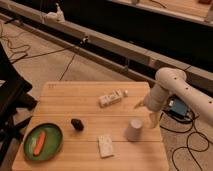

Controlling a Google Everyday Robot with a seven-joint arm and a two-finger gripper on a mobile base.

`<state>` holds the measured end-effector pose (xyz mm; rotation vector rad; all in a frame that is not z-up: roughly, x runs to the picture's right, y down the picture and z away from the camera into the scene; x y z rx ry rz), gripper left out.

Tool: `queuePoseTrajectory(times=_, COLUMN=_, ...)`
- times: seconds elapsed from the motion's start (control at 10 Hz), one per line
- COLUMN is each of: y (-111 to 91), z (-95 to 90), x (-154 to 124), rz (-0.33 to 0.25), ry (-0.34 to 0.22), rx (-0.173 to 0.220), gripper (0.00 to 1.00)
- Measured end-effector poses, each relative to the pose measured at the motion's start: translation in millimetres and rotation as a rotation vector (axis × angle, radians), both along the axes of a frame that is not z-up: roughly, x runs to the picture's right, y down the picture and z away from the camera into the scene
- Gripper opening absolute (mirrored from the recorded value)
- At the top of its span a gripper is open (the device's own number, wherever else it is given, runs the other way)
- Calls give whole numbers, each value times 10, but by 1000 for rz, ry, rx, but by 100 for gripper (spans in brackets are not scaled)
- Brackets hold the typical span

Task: Place the ceramic cup over the eraser

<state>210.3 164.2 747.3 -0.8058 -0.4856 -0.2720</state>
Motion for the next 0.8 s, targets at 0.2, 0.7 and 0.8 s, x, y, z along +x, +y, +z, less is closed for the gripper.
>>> queuePoseTrajectory(times=0.2, y=128, z=12, x=-76, rz=4, ry=-13, rx=-24, gripper=80)
queuePoseTrajectory(times=0.7, y=402, z=72, x=-370, rz=7, ry=-78, rx=-84, gripper=80)
queuePoseTrajectory(times=0.8, y=434, z=88, x=-405, rz=1, ry=-88, rx=-89, gripper=80)
